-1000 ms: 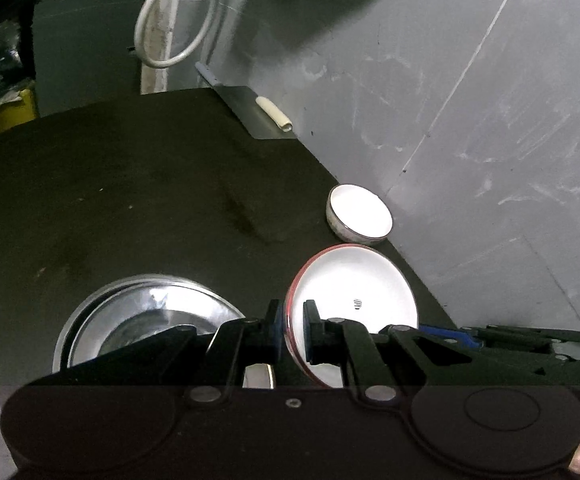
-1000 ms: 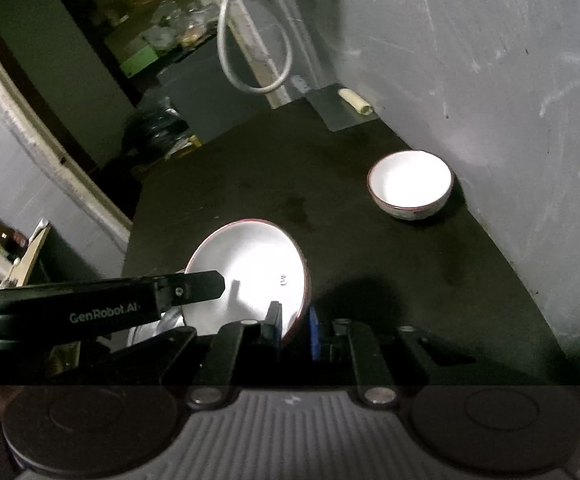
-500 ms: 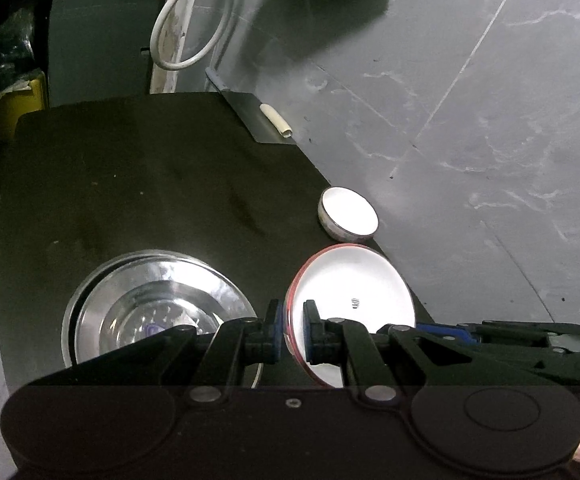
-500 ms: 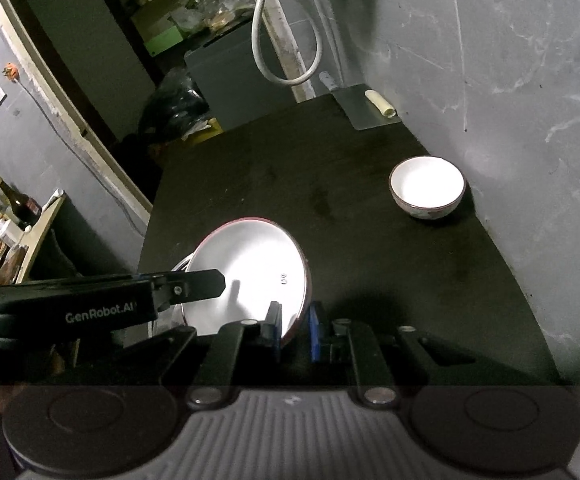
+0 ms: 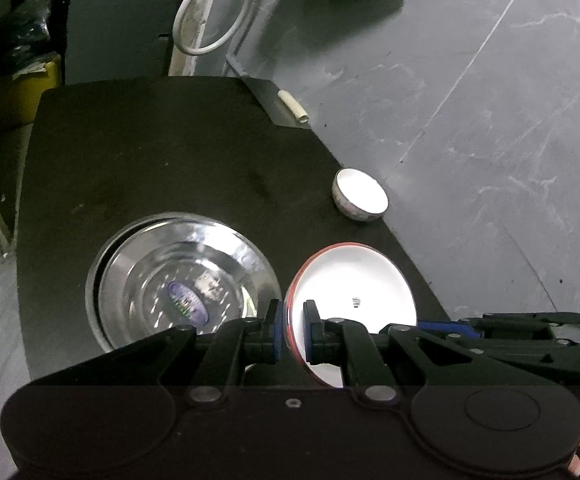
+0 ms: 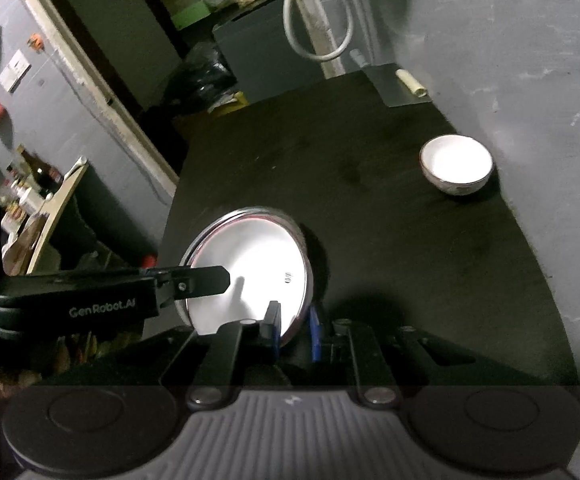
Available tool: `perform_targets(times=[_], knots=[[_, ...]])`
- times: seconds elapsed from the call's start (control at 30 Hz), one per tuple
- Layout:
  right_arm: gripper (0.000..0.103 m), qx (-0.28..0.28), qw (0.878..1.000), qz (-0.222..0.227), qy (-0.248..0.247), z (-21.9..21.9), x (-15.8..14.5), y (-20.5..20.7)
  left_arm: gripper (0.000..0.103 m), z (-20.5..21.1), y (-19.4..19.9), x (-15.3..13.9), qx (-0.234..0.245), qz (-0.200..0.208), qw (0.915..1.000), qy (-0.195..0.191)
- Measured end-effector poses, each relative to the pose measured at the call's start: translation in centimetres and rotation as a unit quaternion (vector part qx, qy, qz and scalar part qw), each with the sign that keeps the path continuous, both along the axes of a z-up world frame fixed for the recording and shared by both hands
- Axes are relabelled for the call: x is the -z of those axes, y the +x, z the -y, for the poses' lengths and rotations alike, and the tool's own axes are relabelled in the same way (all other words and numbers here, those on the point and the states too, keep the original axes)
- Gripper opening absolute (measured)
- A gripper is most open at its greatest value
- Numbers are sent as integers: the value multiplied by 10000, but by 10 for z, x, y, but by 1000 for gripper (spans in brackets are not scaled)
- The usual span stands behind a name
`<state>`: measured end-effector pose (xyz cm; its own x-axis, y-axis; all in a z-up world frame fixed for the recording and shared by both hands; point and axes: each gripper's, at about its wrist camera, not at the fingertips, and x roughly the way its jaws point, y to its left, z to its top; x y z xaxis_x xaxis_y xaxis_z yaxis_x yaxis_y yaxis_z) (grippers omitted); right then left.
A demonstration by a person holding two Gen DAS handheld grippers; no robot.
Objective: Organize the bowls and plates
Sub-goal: 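Carry the white bowl with the left tool toward the steel mixing bowl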
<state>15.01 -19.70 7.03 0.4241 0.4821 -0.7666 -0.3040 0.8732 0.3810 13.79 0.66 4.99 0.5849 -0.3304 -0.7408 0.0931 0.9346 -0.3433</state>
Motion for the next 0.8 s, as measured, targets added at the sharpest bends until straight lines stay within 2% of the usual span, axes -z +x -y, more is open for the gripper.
perform_targets(times=[0.47,0.8], knots=[[18,-617,9975,-339,49,-12,6,-21,10,-17,-27,11,58,-408,9991,-62],[20,-730,9962,-483,24,-19,9,-26,11,-18,-31,15,107,-528,9985,-32]])
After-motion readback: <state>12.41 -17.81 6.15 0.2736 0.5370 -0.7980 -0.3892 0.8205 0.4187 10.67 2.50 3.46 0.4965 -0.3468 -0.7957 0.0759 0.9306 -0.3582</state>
